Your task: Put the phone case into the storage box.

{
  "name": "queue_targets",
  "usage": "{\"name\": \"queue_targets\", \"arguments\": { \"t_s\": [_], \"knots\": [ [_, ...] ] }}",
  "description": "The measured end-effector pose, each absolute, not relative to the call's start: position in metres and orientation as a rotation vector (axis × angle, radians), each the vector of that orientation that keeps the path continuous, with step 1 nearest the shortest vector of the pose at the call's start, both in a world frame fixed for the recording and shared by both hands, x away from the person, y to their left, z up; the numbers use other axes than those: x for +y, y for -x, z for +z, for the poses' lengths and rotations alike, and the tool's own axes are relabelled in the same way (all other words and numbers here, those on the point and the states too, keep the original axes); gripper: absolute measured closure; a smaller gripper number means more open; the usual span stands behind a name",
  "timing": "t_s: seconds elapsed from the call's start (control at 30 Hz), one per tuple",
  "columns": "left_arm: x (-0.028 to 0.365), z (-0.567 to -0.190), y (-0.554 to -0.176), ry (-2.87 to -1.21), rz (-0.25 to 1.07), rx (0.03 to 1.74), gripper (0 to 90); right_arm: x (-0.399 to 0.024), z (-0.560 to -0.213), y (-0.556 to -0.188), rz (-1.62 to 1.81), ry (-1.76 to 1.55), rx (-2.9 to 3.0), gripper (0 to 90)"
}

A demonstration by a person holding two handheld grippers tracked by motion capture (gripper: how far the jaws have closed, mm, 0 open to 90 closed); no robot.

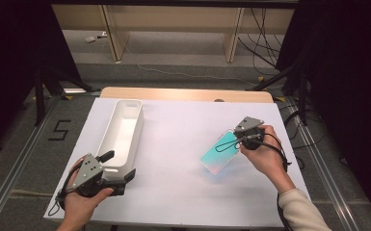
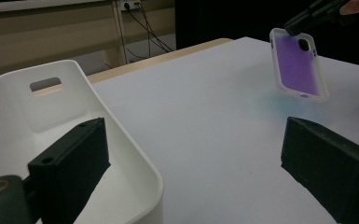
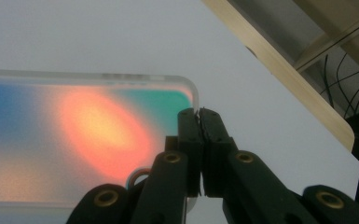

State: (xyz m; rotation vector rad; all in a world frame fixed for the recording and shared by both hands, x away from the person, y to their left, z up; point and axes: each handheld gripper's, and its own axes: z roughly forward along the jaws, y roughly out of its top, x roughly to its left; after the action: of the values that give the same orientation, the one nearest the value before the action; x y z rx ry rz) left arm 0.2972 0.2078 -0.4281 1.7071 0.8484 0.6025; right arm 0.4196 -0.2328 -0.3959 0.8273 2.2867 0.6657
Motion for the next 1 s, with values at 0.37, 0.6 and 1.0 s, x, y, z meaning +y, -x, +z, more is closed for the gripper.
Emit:
{"name": "queue_targets", "arguments": {
  "t_s": [0.37,0.6,1.0],
  "knots": [
    [0.181,-0.407,-0.304,-1.731,0.532,0.789,7.1,-0.216,-0.378,-0.417,0.69,-0.734,2.235,89.0],
    [0.149,-0.398,-0.31,-1.78,0.496,0.727,7.2,-0.204,-0.368,-0.413,0.707,-0.692,2.216,89.0],
    [0.106,-0.398,-0.332,-1.869,0.467,0.68,7.8,-0.181,-0.357,-0.406,0.747,-0.619,2.21,89.0]
  ]
}}
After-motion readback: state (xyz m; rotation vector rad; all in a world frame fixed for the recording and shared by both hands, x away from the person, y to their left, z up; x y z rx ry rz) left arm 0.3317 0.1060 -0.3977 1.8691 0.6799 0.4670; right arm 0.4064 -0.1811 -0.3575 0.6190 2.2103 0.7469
